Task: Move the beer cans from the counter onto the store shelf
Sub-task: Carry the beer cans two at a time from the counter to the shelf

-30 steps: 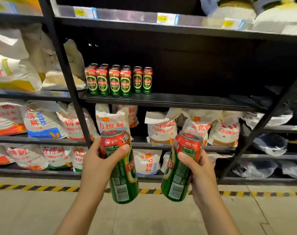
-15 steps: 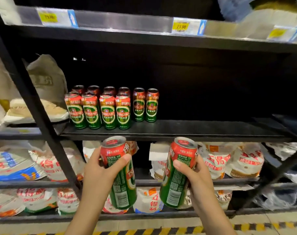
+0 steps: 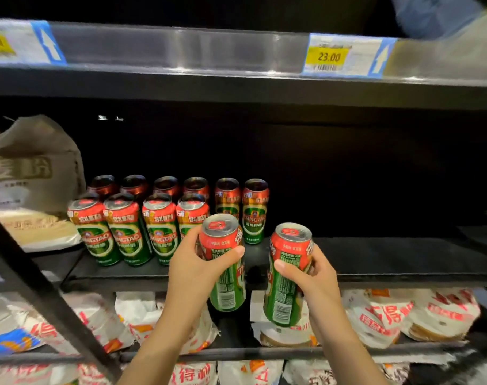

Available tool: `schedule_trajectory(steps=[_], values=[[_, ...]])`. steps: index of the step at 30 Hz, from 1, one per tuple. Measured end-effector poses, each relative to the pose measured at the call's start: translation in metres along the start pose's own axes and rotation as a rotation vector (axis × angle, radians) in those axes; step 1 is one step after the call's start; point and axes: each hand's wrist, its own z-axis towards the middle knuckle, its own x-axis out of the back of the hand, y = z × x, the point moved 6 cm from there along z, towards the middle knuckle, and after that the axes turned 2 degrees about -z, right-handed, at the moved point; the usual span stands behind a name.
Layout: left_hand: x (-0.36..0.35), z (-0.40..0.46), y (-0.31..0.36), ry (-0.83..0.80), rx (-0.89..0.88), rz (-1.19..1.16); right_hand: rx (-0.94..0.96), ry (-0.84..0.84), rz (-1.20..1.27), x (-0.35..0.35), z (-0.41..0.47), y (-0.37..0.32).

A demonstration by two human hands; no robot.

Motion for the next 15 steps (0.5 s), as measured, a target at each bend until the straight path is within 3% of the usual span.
schedule_trajectory(steps=[15], values=[[-0.041,0.072,-0.026,0.036,-0.029,0.211,0.059,-0.030,-0.120,-0.011,0.110,0.035]])
